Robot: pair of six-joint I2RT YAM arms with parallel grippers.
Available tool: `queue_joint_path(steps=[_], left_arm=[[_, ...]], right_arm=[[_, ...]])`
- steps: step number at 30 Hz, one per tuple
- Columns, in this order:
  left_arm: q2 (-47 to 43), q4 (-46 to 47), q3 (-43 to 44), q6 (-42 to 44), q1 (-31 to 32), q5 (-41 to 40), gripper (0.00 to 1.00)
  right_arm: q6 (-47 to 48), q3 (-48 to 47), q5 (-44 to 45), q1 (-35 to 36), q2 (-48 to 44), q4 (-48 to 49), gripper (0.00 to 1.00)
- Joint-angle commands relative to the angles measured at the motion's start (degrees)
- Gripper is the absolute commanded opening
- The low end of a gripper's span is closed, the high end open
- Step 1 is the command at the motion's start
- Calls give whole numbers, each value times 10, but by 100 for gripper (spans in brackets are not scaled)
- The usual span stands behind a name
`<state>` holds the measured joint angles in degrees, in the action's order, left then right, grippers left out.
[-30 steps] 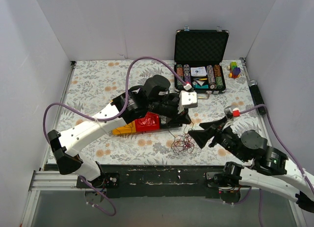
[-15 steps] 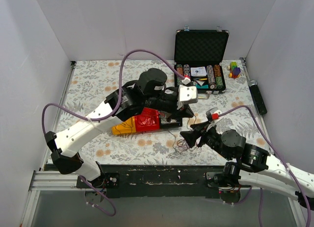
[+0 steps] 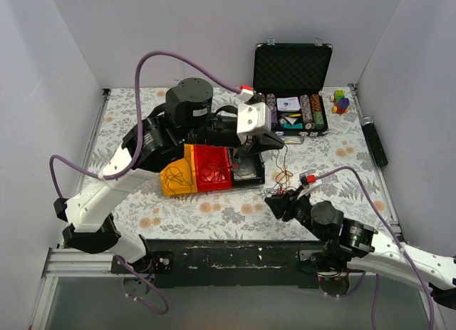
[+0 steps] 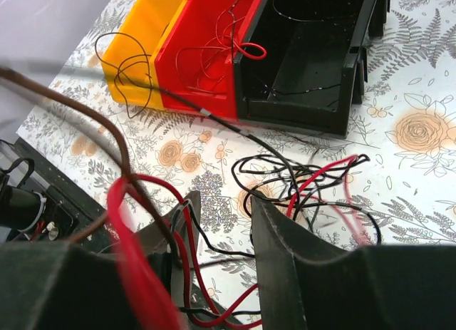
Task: Untangle the cables
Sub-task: Untie the cable.
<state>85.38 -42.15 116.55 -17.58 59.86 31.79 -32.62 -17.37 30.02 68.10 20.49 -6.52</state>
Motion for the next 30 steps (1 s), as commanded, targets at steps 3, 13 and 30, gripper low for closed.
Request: queue_joint_path(steps=[3, 13, 30], left_arm=[[-17, 23, 96, 0, 3, -16, 0], [-40, 161, 135, 55, 3, -103, 0], [-30, 513, 154, 336, 3, -287, 0]], right_arm=[[-74, 33, 28, 0, 7, -8, 38], [-183, 102, 27, -1, -31, -80, 32], [-250, 86, 41, 0, -2, -153, 50]])
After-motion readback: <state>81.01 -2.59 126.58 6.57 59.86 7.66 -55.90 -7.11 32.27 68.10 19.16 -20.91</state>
